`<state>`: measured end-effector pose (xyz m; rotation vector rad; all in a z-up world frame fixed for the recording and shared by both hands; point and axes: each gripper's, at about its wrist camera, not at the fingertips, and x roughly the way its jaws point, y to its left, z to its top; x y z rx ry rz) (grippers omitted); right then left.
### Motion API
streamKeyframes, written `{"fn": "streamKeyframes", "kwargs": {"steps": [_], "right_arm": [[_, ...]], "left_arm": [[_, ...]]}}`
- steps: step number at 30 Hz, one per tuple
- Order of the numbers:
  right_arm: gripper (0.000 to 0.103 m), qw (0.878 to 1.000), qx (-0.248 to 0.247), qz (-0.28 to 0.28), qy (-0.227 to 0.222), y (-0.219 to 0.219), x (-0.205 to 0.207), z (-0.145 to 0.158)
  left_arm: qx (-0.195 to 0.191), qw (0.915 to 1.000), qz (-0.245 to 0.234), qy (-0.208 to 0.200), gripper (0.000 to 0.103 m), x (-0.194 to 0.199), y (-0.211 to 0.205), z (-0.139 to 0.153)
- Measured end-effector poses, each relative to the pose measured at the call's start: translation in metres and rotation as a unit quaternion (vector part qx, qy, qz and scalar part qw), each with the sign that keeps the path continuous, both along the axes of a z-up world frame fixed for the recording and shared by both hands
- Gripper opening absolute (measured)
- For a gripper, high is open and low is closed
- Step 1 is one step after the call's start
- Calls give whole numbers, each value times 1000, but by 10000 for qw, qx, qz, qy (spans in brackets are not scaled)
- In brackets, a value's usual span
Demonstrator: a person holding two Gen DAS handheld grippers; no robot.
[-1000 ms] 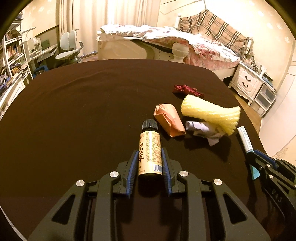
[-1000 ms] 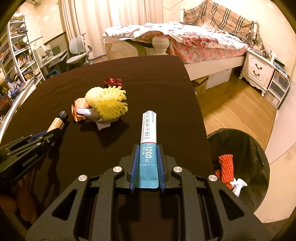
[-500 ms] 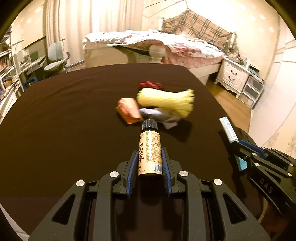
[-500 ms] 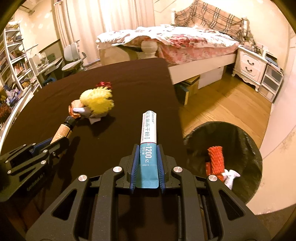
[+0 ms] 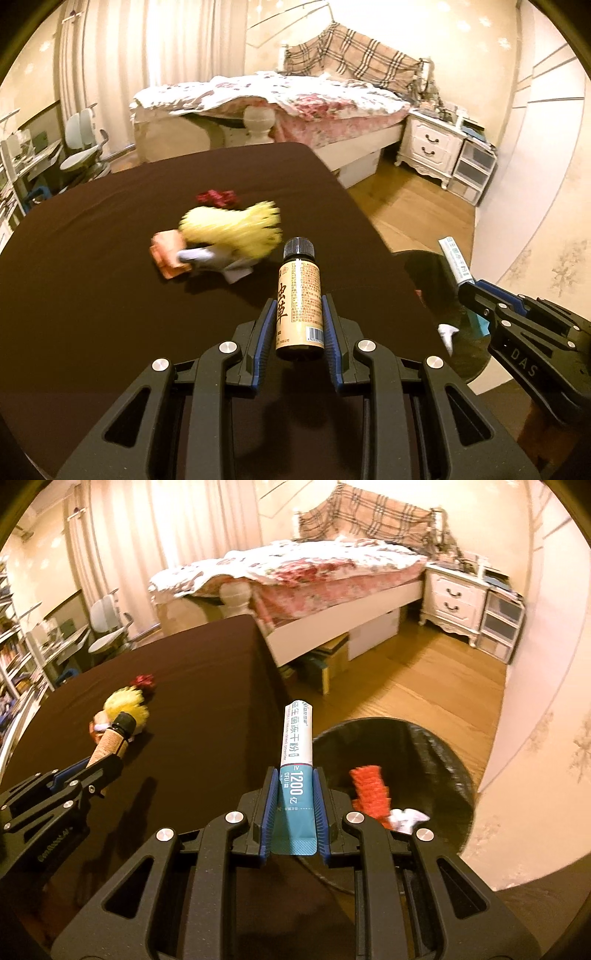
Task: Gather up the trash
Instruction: 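Carry the toothpaste tube and beige bottle with both tools over the black bin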
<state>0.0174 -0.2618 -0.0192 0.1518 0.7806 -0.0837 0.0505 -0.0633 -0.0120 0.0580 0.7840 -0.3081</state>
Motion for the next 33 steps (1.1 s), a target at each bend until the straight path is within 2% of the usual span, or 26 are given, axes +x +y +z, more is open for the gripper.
{"fn": "streamKeyframes", "kwargs": {"steps": [13,33], "right_arm": [[19,9980,-14,-629,-54,-43,-11,-4],[19,9955,21,-952,32,-69,-11,-17]], "left_arm": [[45,9986,-512,-138,27,5,-59,3],[271,9953,-929,-74,27,18,-115,-10]]}}
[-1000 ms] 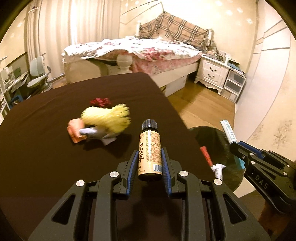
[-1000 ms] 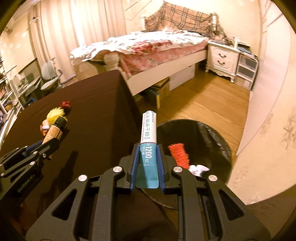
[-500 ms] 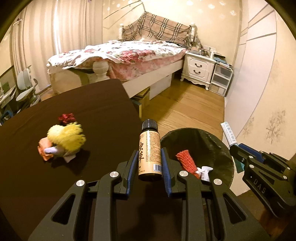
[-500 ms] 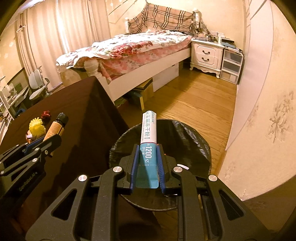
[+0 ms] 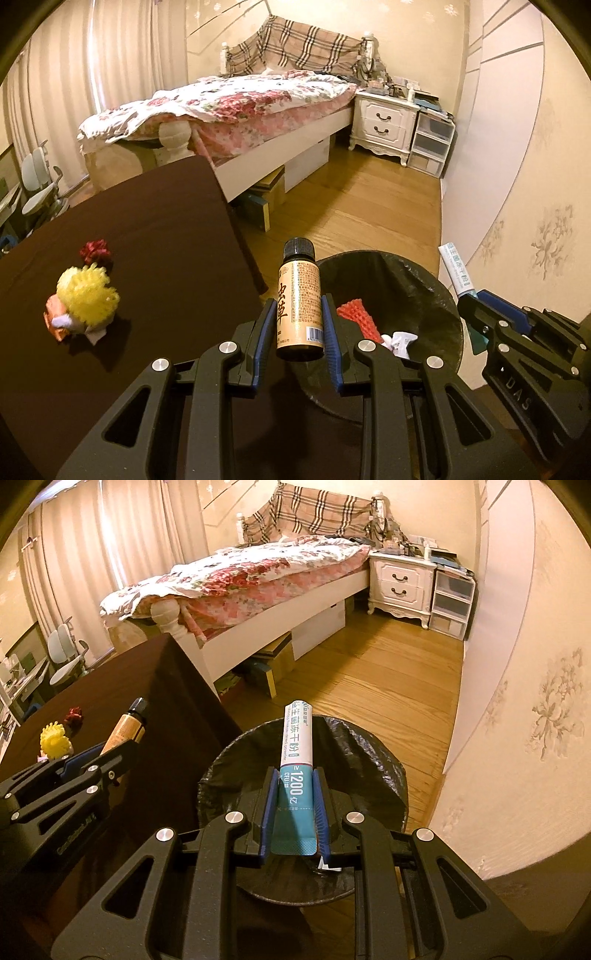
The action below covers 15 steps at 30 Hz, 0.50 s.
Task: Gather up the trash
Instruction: 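Carry the toothpaste tube and beige bottle with both tools over the black bin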
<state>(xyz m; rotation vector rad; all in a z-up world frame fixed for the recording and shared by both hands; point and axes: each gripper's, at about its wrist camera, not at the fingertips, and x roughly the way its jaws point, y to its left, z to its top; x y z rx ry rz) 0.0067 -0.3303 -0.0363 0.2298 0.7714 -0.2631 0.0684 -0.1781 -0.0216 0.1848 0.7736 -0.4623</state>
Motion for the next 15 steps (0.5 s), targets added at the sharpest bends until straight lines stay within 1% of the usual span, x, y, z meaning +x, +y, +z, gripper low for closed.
{"fn": "streamKeyframes", "kwargs": {"steps": [8,15], "right_arm": [[19,10000,30,-67,45,-8,2,-4],[20,9999,66,-99,88,-12,6,-9]], "left_arm": [[83,9999,-134,14,27,1,-16,-4],[188,9996,-179,107,27,4,-23,-8]]}}
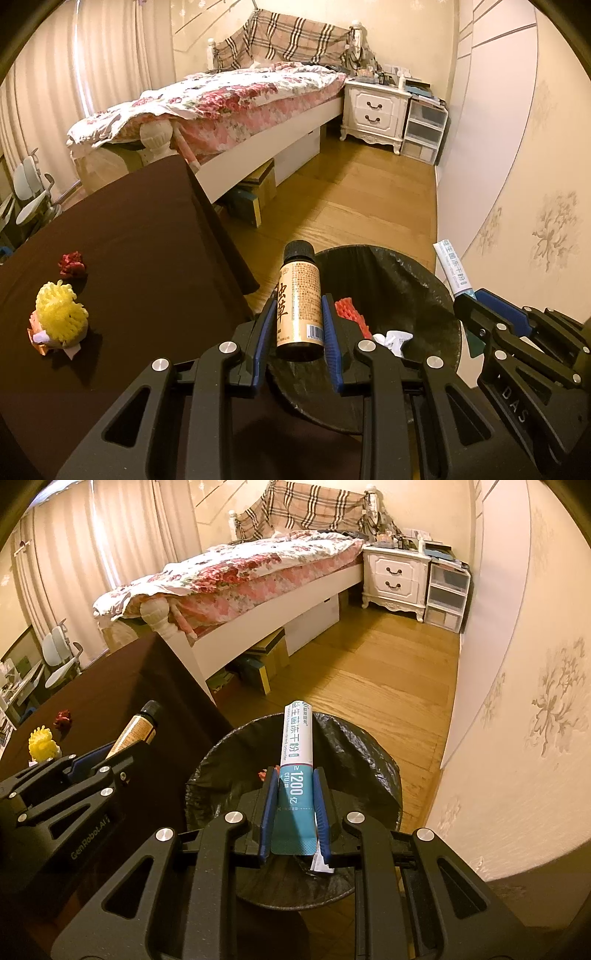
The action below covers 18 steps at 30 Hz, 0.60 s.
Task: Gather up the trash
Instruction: 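Open both tools to drop the tube and bottle into the bin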
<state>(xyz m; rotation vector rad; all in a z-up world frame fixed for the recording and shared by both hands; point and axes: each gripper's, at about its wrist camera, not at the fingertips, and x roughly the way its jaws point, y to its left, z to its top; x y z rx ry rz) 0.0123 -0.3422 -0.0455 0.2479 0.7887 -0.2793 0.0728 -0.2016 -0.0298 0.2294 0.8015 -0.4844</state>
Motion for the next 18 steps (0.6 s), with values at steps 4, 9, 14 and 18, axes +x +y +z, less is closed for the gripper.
{"fn": "streamKeyframes", "kwargs": {"steps": [4,9,14,18], "right_arm": [[25,10000,22,-34,-13,-3,0,0],[44,9998,50,-158,-97,-9,-4,3],[46,9997,39,-244,-78,-14,-7,2],[54,9996,34,-278,-65,-12,-7,0]], "left_arm": [[56,10000,-30,1,27,0,-4,-1],[109,9999,7,-24,48,-1,-5,-1],[71,9999,91,-102,66,-2,-1,2],[93,9996,178,-210,73,-4,4,5]]}}
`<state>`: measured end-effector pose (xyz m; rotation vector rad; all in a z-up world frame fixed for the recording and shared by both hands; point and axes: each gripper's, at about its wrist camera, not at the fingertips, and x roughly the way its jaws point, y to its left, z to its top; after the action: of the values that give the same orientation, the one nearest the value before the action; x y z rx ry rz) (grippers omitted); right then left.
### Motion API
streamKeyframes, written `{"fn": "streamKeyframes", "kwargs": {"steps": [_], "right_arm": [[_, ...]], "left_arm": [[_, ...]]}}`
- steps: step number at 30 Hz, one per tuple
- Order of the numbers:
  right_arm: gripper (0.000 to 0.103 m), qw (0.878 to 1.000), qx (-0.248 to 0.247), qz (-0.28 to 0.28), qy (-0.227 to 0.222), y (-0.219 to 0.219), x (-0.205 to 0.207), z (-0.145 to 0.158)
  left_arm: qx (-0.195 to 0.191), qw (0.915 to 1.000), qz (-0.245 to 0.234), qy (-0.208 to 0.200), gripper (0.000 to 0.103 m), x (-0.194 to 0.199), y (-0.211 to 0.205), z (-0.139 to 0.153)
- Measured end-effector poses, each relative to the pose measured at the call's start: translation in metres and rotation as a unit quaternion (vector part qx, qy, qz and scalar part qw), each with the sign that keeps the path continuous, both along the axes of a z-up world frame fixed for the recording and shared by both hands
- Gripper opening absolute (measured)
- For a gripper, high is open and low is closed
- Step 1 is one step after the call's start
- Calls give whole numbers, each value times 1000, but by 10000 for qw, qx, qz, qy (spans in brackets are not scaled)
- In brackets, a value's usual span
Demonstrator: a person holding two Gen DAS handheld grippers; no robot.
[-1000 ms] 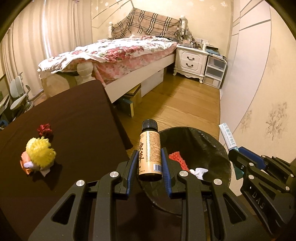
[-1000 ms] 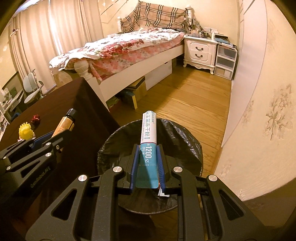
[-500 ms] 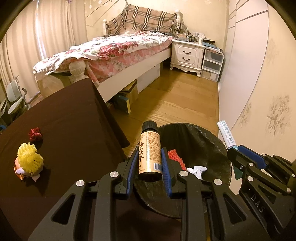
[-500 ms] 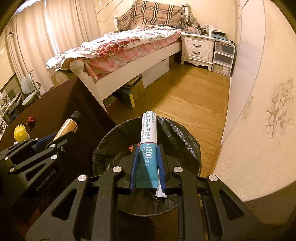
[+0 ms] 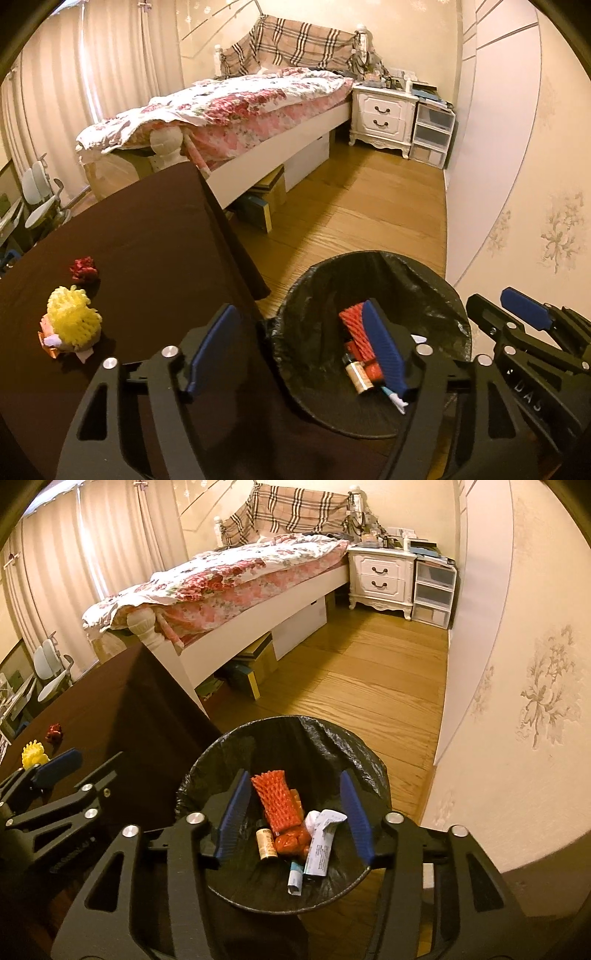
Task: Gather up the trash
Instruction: 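Open both tools to drop the tube and bottle into the bin, then move both open tools back over the remaining trash on the table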
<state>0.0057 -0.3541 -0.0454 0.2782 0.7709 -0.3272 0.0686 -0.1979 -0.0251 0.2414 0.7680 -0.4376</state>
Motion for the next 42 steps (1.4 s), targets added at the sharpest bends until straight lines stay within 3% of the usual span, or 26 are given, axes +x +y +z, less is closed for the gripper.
{"fn": "streamKeyframes", "kwargs": {"steps": [5,20,28,42], "right_arm": [[62,10000,-24,9,-2,2,2,1],[63,9988,-36,495,-16,47,19,11],[63,9939,-52,1098,-48,100,39,19],[63,9749,-57,2222,-148,191,74,38]], "left_arm": [[187,9995,166,-192,78,-1,7,2],[215,9958,868,-204,78,0,78,9],[242,9885,1486,-168,78,3,137,10],[258,9701,2413,-79,78,11,230,10]]}}
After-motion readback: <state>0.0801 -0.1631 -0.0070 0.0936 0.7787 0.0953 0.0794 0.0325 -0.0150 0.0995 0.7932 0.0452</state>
